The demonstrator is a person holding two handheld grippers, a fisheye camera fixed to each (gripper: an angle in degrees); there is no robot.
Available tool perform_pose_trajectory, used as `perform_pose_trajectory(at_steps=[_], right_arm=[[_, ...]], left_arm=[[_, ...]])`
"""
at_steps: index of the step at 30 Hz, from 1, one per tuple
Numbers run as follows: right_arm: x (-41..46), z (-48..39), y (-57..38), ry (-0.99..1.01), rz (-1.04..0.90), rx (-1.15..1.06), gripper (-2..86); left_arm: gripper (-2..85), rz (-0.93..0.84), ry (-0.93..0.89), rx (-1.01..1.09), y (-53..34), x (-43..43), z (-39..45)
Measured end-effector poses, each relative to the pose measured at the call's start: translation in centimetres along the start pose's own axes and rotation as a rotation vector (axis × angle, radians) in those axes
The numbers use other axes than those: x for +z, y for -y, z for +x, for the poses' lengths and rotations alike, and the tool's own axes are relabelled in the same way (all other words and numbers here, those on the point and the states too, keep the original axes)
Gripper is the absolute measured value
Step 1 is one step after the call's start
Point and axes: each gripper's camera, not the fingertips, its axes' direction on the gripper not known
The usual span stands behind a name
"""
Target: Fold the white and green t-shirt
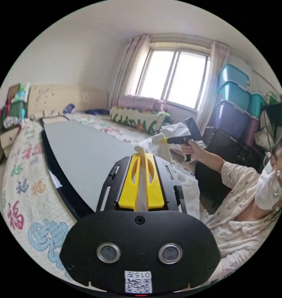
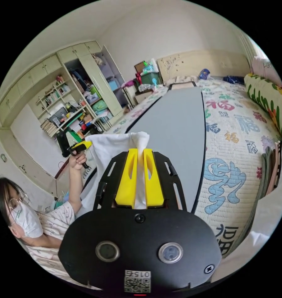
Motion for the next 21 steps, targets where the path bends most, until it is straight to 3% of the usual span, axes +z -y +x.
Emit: perform_pose_trajectory(at_steps=[5,10,17,21], right_arm=[[-6.1,-1.8,-6.2,0.211,0.195,-0.12,3.8],[-7.1,-5.4,-10.5,0.391,0.251,-0.321,3.6],[2.0,-9.9,-13.8,0.681,0.21,-0.486,3.2],[9.2,-11.1,-15.5,0.83,0.116,-0.522,3.0]], left_arm=[[0.8,0.15,0.193,0.183,-9.3,-2.6,12.9],[0.8,0.226,0.381,0.273,-20.5,-4.9,24.2],[0.9,0.244,0.821,0.259,-36.5,-1.4,39.7],[0.8,0.236,0.972,0.153,-44.3,2.4,43.7]])
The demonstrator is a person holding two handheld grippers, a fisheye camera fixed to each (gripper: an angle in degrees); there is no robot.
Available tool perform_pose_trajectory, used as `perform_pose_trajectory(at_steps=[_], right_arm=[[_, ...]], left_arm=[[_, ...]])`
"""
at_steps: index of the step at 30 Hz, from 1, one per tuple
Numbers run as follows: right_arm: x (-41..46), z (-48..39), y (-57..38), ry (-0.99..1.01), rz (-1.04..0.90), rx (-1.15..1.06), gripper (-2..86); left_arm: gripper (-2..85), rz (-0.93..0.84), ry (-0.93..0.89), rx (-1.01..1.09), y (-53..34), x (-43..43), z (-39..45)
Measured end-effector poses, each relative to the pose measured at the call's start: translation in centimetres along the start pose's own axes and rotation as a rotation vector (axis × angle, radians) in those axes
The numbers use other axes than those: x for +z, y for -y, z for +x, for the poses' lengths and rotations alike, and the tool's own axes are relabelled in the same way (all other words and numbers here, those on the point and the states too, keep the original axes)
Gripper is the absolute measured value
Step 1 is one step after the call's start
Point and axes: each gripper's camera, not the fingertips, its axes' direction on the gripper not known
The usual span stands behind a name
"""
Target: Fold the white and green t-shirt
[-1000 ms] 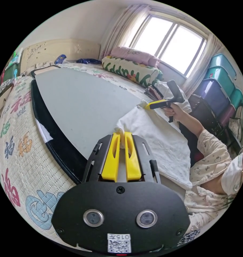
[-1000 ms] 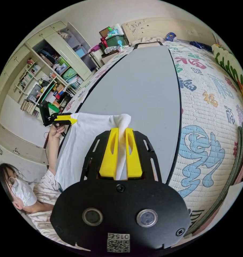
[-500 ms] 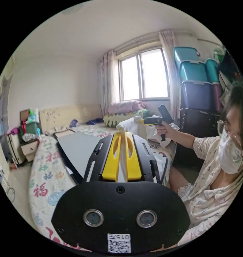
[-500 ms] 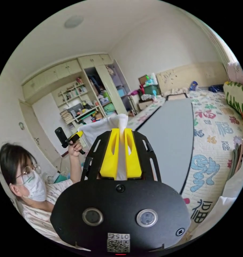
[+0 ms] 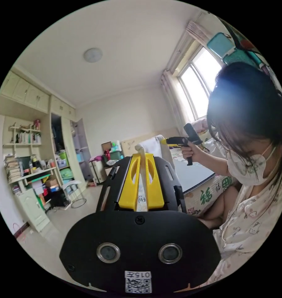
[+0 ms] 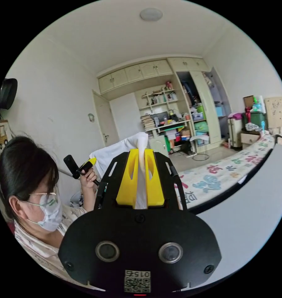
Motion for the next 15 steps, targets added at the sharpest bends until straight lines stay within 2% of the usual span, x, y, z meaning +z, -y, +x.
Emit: perform_pose_trajectory(at_steps=[8,15], right_arm=[[13.9,9.2,-9.3,0.137,-0.235,0.129,3.1],[18.2,12.5,-13.1,0.111,-0.368,0.055,3.1]], left_arm=[[1.0,-0.11,0.253,-0.231,-14.7,3.0,10.8],[1.0,-0.132,0.288,-0.349,-20.9,6.7,16.7]])
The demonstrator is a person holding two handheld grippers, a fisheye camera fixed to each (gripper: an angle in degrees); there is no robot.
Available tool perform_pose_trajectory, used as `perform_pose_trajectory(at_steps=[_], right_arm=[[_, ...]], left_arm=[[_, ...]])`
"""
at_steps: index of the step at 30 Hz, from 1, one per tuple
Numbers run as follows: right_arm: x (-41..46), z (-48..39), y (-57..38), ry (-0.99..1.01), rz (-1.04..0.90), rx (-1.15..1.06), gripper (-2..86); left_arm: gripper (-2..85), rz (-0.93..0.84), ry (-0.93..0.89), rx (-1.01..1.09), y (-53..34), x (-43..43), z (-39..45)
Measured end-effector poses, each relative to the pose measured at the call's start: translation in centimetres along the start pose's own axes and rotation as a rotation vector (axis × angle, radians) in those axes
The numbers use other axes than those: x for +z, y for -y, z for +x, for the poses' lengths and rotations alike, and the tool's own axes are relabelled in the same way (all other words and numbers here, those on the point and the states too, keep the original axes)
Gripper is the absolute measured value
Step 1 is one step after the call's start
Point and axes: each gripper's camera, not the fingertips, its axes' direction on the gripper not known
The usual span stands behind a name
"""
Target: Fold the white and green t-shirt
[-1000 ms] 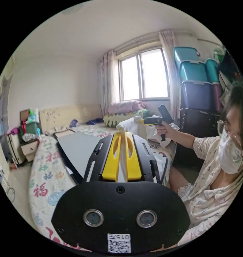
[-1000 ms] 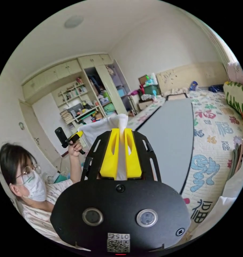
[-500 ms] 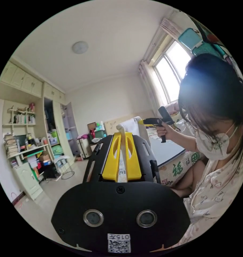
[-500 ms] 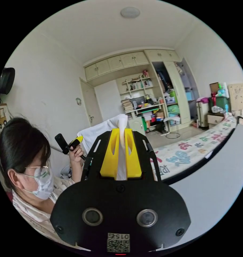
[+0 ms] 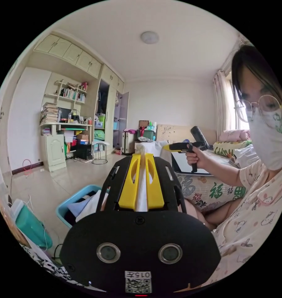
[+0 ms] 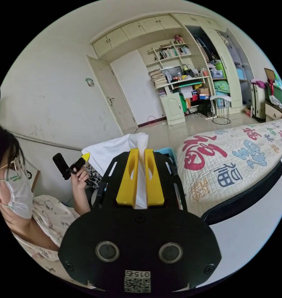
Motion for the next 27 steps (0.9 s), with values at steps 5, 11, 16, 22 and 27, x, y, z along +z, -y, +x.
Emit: perform_pose_trajectory(at_steps=[5,11,16,22,27], right_arm=[[4.5,4.0,0.4,-0.022,-0.02,-0.031,3.2],[18.0,10.2,2.0,-0.123,-0.127,-0.007,5.7],[22.7,14.3,1.2,-0.103,-0.11,0.039,5.7],[14.7,15.6,-4.0,-0.079,0.143,0.02,0.3],[1.7,13.4,-10.4,-0.085,0.593,-0.038,-0.4]], left_arm=[[1.3,-0.03,0.044,-0.024,-1.0,3.5,1.9],[3.2,-0.168,0.321,-0.228,-2.7,10.3,-2.2],[7.8,-0.192,0.552,-0.316,-2.8,13.2,-3.7],[1.8,-0.179,0.347,-0.242,0.5,17.0,-2.7],[0.0,-0.145,0.075,-0.181,4.5,22.3,-1.7]])
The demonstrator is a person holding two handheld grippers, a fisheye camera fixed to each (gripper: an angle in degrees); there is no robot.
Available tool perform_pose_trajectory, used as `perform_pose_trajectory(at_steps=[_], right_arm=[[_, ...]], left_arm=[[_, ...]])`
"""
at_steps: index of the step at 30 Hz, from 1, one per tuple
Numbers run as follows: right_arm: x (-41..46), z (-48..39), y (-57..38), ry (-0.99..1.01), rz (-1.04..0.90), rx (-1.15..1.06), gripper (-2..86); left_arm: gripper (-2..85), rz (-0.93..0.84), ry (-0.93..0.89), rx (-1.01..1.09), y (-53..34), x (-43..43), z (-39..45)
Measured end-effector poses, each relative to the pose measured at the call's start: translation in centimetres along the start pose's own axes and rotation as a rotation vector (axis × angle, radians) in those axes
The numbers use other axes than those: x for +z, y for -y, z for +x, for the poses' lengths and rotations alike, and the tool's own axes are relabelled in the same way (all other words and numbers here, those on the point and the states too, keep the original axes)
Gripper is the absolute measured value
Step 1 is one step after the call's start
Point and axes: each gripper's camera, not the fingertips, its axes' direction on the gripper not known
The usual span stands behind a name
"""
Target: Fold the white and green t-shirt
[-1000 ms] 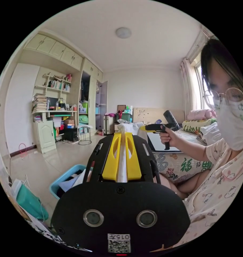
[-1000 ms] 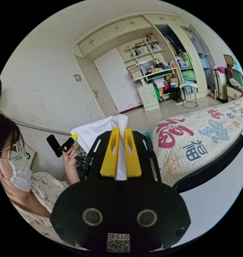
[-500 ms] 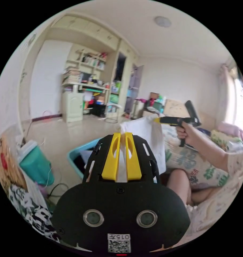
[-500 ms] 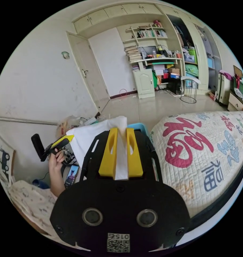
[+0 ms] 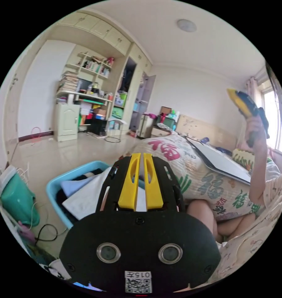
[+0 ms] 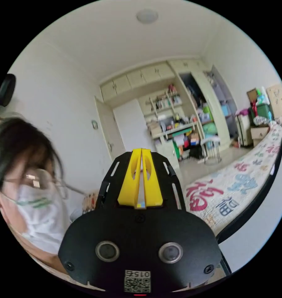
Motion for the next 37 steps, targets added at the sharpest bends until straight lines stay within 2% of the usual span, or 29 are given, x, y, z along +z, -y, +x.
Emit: perform_pose_trajectory(at_steps=[2,5,11,18,21,23,24,26,27,29,30,32,34,37], right_arm=[[-6.8,-1.4,-1.3,-0.042,0.23,-0.077,-0.5],[-12.3,-3.0,-4.7,-0.116,0.416,-0.193,-0.6],[-16.9,-3.3,-11.0,-0.272,0.586,-0.363,-0.6],[-19.3,-2.2,-14.3,-0.43,0.612,-0.568,-0.6],[-19.7,-1.0,-14.2,-0.644,0.529,-0.664,-0.7],[-20.0,1.8,-13.1,-0.915,0.45,-0.684,-0.7],[-20.1,2.8,-12.8,-0.981,0.426,-0.689,-0.8],[-20.6,7.9,-10.9,-1.221,0.247,-0.752,-0.7],[-20.8,9.4,-10.3,-1.275,0.19,-0.753,-0.6],[-21.9,16.4,-6.7,-1.487,-0.065,-0.623,0.4],[-22.3,18.4,-5.8,-1.514,-0.13,-0.567,0.8],[-24.6,26.7,-3.6,-1.529,-0.401,-0.332,6.9],[-25.6,32.7,-3.3,-1.542,-0.539,-0.191,9.8],[-24.8,41.5,-4.6,-1.696,-0.807,-0.101,16.1]], left_arm=[[-0.3,-0.042,-0.085,0.054,2.5,2.6,1.3],[-0.6,-0.099,-0.182,0.109,5.3,5.3,2.8],[-0.8,-0.203,-0.363,0.17,10.7,8.4,5.1],[-0.9,-0.24,-0.475,0.26,17.2,7.4,7.8],[-0.9,-0.251,-0.509,0.319,20.0,6.2,8.9],[-0.9,-0.265,-0.512,0.368,22.1,5.5,9.6],[-0.9,-0.271,-0.511,0.377,22.6,5.3,9.8],[-0.9,-0.253,-0.51,0.388,24.8,4.3,9.7],[-0.9,-0.251,-0.517,0.389,25.5,4.0,9.7],[-0.9,-0.288,-0.58,0.405,28.5,3.4,9.9],[-0.9,-0.294,-0.6,0.414,29.2,3.1,9.9],[-0.8,-0.268,-0.683,0.458,32.3,1.3,10.0],[-0.8,-0.241,-0.708,0.49,34.4,0.0,9.7],[-0.8,-0.245,-0.72,0.492,37.5,-0.9,8.6]])
